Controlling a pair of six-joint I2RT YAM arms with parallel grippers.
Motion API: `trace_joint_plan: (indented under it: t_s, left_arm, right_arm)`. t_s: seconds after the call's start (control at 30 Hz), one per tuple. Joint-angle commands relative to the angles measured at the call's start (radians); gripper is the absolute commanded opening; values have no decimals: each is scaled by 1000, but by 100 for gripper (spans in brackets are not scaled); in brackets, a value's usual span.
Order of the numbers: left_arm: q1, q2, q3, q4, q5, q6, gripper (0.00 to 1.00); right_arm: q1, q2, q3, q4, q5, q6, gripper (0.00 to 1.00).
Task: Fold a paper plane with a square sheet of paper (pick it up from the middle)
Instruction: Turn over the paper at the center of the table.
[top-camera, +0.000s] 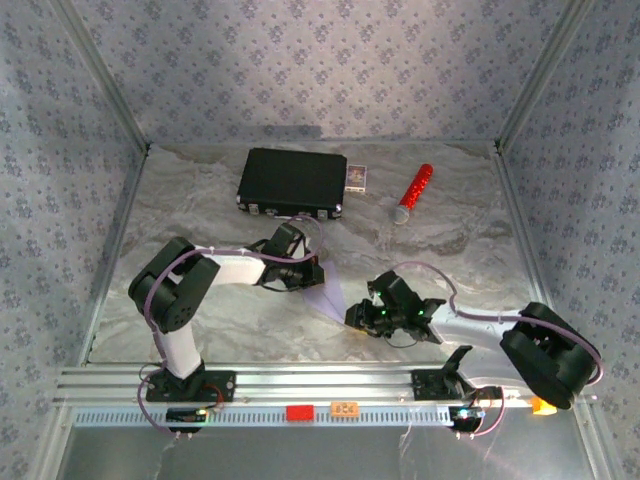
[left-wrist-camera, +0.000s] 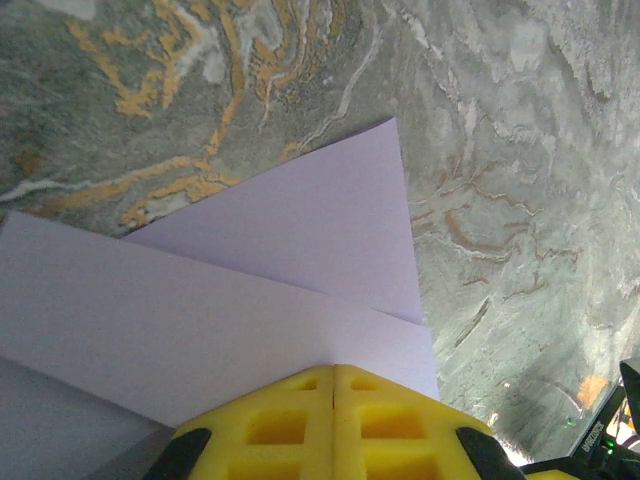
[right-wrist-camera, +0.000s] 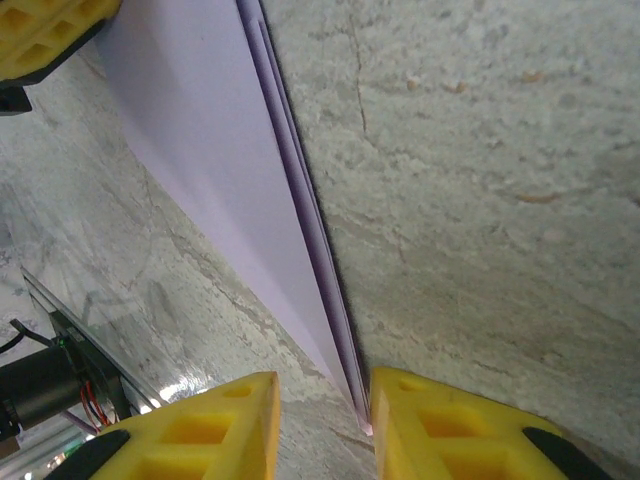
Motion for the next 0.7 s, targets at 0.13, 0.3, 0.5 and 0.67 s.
trace_joint_plan:
  t_s: [0.13,0.3,0.5,0.67]
  left_arm:
    - [10,-11,-20,-56,-34,-3,2]
    - [21,-14,-27,-41,-21,-15,2]
    - [29,-14,-34,-26,-10,-25,2]
    - [28,-10,-40,-21,-1,-25,2]
  right_arm:
    - [-6,-16,16,-75,19,-14,33]
    - [-9,-40,9,-114,22,-16,33]
    - [-8,-9,20,-76,-25,-21,34]
    - [-16,36,30,-11,-28,-8,33]
